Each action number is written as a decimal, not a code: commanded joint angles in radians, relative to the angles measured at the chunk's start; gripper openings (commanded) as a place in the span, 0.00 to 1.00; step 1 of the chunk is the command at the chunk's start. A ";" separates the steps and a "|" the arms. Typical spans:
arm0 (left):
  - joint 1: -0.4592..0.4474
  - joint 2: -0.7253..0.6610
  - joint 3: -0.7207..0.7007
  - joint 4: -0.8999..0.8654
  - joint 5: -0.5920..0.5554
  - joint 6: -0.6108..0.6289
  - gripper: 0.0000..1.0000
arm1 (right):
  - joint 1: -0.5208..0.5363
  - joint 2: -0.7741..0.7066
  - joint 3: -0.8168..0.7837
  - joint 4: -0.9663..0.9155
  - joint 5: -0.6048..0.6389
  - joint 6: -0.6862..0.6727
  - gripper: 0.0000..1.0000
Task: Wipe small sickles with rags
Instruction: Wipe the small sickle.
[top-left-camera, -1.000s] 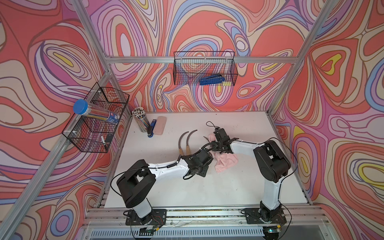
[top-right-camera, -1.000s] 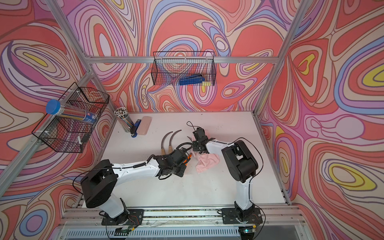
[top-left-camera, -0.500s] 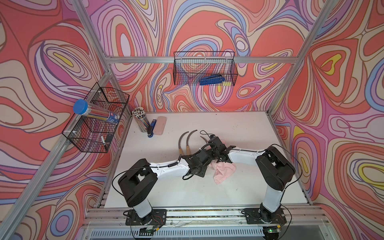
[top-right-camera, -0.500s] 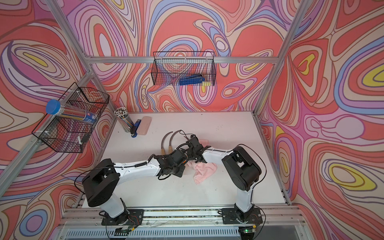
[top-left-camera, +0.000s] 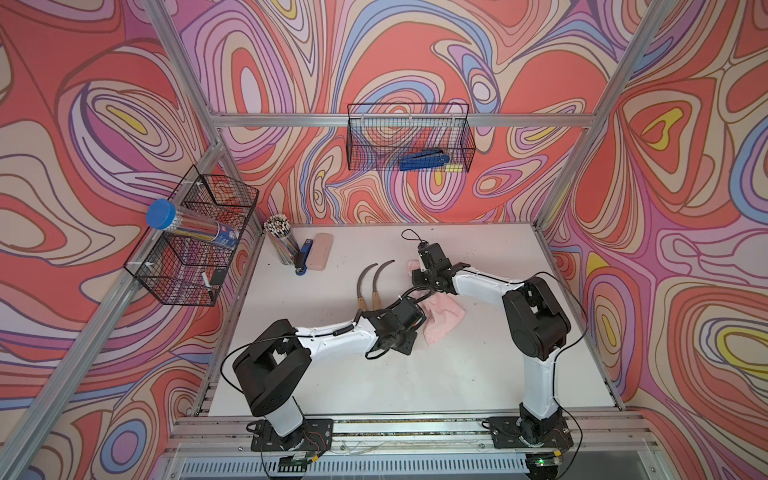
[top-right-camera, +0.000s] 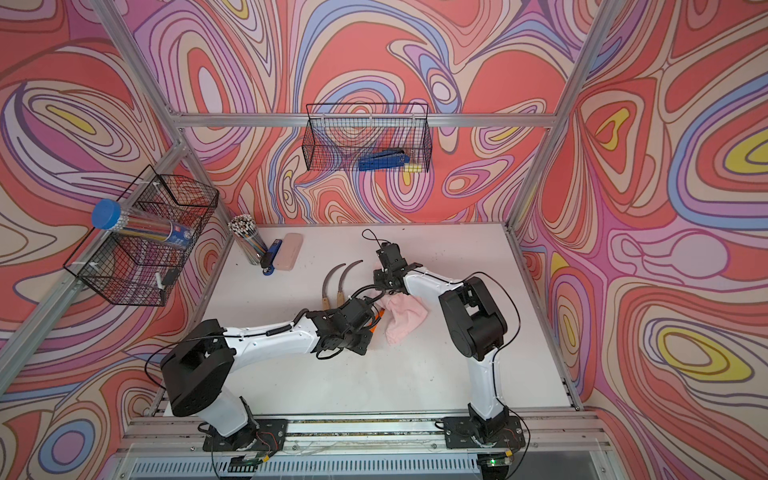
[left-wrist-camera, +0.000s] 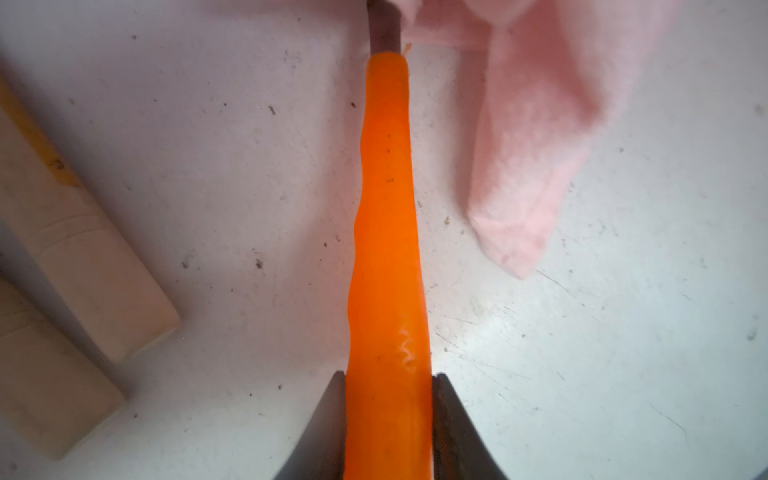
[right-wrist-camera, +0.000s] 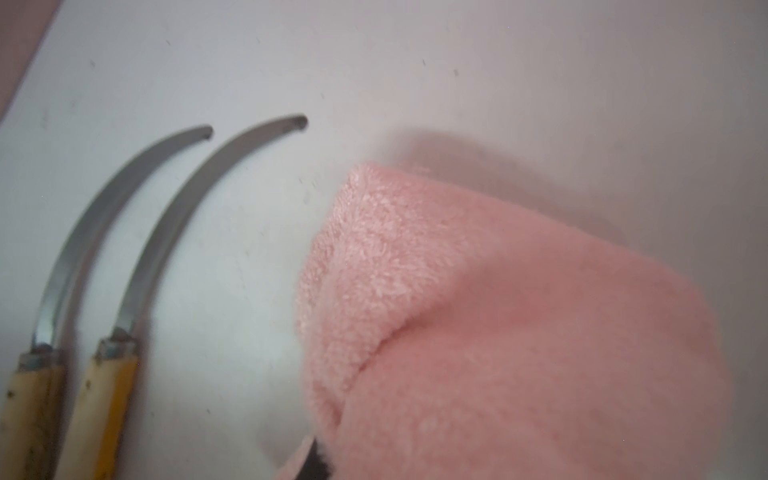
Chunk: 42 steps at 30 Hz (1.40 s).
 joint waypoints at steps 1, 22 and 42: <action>-0.005 -0.035 -0.013 0.018 0.027 0.017 0.00 | 0.006 0.075 0.120 -0.051 -0.031 -0.033 0.00; -0.001 -0.009 0.009 -0.009 -0.070 -0.016 0.00 | 0.006 -0.022 -0.150 0.055 -0.030 0.023 0.00; 0.001 0.024 0.025 0.002 -0.028 -0.009 0.00 | 0.052 -0.336 -0.583 0.341 -0.195 0.200 0.00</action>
